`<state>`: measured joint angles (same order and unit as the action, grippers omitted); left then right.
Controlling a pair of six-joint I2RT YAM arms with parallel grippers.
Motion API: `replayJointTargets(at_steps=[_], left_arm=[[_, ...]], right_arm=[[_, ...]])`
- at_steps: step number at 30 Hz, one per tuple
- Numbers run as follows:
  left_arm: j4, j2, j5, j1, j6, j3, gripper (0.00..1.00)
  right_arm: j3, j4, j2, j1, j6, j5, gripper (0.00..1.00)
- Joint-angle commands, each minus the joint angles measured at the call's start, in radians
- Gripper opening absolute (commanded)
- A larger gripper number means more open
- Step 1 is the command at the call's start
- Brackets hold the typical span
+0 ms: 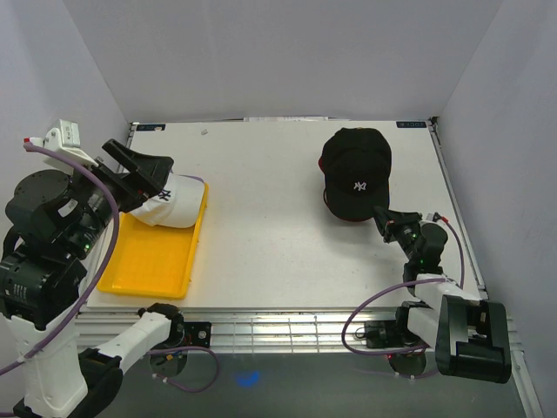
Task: Stack the hats
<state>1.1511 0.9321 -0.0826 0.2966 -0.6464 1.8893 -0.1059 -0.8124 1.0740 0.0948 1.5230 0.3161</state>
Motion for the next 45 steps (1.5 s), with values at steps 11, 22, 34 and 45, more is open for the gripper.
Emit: replayJointTargets(at_steps=[11, 22, 34, 45], left_arm=[[0.001, -0.009, -0.017, 0.001, 0.005, -0.013, 0.9], [0.002, -0.015, -0.022, 0.001, 0.005, -0.018, 0.9], [0.001, -0.018, -0.017, 0.003, 0.004, -0.018, 0.9], [0.004, -0.019, -0.013, 0.001, 0.001, -0.022, 0.9]], right_arm=[[-0.009, 0.3, 0.113, 0.026, -0.113, -0.086, 0.08], [-0.043, 0.363, 0.133, 0.028, -0.158, -0.095, 0.08], [-0.078, 0.426, 0.095, 0.028, -0.199, -0.101, 0.32], [-0.109, 0.478, 0.081, 0.028, -0.23, -0.092, 0.45]])
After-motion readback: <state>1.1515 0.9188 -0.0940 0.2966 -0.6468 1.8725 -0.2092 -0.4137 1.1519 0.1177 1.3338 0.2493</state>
